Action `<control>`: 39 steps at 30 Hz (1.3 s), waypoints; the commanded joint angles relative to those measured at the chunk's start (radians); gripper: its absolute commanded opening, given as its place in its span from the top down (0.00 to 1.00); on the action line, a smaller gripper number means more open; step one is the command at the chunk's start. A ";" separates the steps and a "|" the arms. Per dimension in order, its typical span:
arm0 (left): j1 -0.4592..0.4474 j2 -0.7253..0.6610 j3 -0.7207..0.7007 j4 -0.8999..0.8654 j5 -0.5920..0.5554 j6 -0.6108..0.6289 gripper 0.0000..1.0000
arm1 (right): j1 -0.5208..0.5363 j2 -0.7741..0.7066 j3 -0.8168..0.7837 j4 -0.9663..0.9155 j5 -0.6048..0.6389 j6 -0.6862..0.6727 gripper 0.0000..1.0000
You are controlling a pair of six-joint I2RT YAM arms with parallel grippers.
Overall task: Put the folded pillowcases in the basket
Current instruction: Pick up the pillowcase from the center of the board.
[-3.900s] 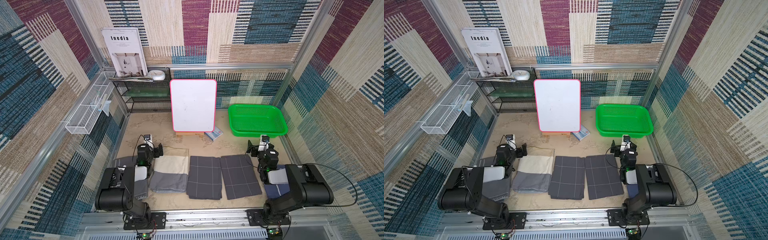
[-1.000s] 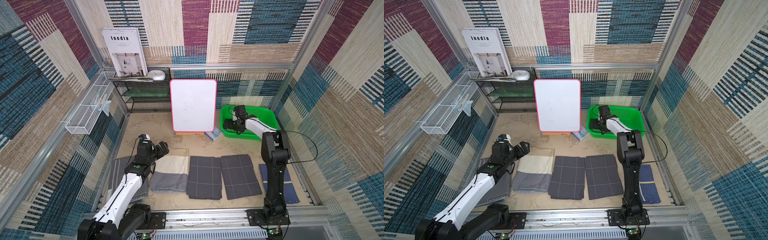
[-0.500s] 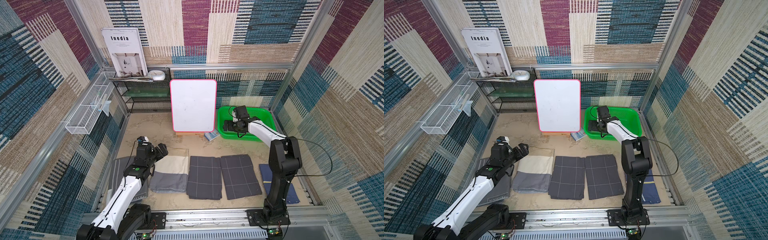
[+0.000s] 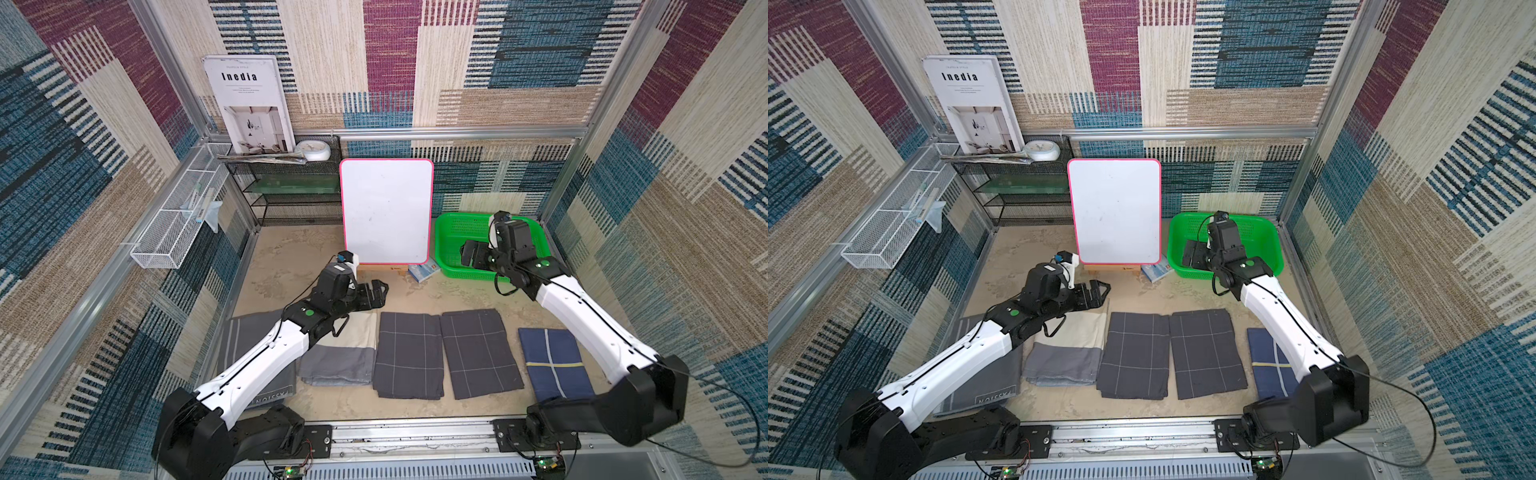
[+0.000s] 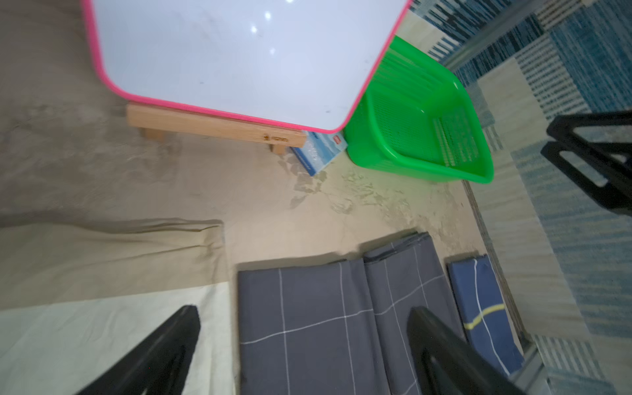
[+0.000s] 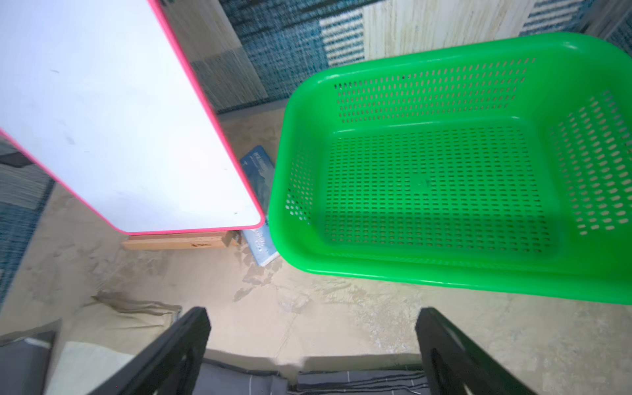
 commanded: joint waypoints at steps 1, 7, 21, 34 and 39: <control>-0.075 0.089 0.096 -0.071 -0.003 0.109 0.01 | 0.009 -0.100 -0.062 0.043 -0.023 0.009 0.00; -0.214 0.318 0.338 -0.188 -0.018 0.237 0.01 | 0.009 -0.293 -0.097 0.006 0.008 0.023 0.00; -0.358 0.852 0.929 -0.589 0.088 0.635 0.01 | 0.009 -0.676 -0.205 0.154 -0.071 -0.074 0.00; -0.396 1.117 1.176 -0.714 0.033 0.679 0.01 | 0.008 -0.753 -0.327 0.185 -0.072 -0.068 0.00; -0.396 1.193 1.251 -0.728 0.016 0.691 0.10 | 0.009 -0.755 -0.332 0.182 -0.066 -0.085 0.00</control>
